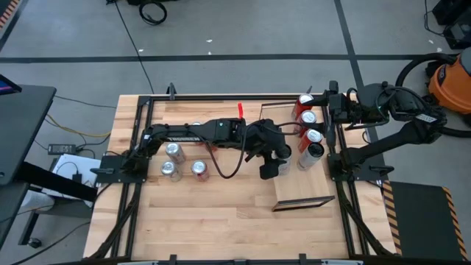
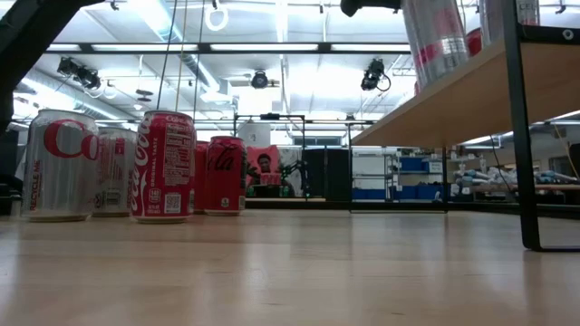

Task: Place canned beverage on shelf
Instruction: Put the white pink soda can on the shelf aligned with the other white pink soda can

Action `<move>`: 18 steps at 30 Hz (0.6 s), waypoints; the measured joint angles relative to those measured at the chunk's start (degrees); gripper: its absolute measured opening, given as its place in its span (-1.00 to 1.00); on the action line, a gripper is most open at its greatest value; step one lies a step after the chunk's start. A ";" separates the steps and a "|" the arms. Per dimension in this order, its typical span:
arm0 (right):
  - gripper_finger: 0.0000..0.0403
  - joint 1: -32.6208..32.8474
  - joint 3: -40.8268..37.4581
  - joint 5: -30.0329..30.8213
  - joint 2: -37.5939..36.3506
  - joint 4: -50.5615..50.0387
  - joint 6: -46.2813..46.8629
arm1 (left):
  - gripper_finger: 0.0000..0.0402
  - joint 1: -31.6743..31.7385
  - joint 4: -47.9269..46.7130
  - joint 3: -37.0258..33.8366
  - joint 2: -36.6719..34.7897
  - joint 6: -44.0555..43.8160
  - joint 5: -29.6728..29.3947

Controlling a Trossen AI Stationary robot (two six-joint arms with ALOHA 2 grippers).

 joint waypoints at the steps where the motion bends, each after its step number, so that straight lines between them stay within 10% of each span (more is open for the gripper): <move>1: 0.49 0.00 0.00 0.00 0.00 0.00 -0.02 | 0.56 -0.02 0.02 0.00 0.00 0.23 0.00; 18: 0.49 0.00 0.00 0.00 0.00 0.00 -0.12 | 0.57 -1.35 -0.04 -0.02 0.00 1.02 0.90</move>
